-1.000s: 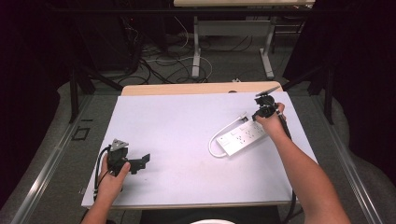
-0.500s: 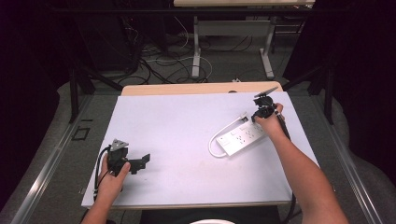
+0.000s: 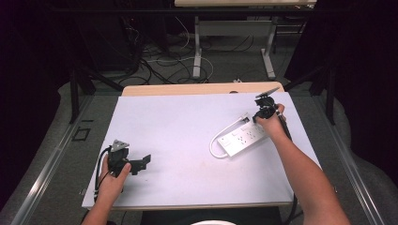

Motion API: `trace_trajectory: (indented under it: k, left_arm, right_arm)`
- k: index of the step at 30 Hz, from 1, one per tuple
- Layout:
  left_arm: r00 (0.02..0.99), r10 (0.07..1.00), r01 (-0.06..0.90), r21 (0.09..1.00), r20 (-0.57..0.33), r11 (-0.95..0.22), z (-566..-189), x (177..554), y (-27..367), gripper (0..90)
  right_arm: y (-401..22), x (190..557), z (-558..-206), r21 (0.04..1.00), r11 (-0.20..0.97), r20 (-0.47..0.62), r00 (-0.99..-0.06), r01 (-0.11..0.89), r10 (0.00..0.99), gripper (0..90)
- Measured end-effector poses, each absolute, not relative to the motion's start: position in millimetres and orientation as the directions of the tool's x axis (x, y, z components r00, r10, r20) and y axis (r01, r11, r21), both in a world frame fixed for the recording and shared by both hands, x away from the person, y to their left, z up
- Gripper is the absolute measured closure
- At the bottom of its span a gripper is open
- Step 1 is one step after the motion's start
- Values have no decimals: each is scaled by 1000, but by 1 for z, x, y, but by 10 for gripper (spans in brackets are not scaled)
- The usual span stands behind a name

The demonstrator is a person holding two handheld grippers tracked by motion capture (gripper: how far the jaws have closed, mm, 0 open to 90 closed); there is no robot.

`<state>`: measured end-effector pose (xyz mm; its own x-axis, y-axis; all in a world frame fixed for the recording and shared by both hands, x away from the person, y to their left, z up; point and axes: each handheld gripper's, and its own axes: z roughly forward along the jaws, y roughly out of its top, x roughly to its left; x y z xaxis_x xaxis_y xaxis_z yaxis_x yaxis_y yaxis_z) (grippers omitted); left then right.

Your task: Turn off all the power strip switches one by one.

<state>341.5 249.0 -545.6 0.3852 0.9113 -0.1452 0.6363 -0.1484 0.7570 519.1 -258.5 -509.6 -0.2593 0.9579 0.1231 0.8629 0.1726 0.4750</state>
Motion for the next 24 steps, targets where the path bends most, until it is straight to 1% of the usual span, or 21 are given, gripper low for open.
trace_trajectory:
  k: [4,5,7,19,21,23,24]
  left_arm:
    - [386,911,638,756,-145,-150,-545,341,249,4]
    - [388,911,638,754,-143,-153,-545,341,249,4]
    - [388,911,638,754,-143,-154,-545,341,249,4]
    - [385,911,636,757,-145,-148,-546,341,249,4]
    - [385,911,636,757,-144,-149,-546,341,249,4]
    - [390,909,642,751,-144,-156,-545,341,249,4]
    - [390,909,642,751,-145,-155,-545,341,249,4]
  right_arm:
    - [-259,519,-510,473,172,123,-258,864,958,900]
    - [-259,519,-511,491,165,135,-262,855,955,900]
    - [-260,519,-511,499,178,134,-278,848,951,900]
    - [-260,519,-512,499,179,131,-278,848,952,900]
    - [-260,520,-511,481,156,138,-250,863,958,900]
    - [-262,520,-512,485,175,127,-267,857,955,900]
    - [-262,520,-512,481,168,124,-256,861,959,900]
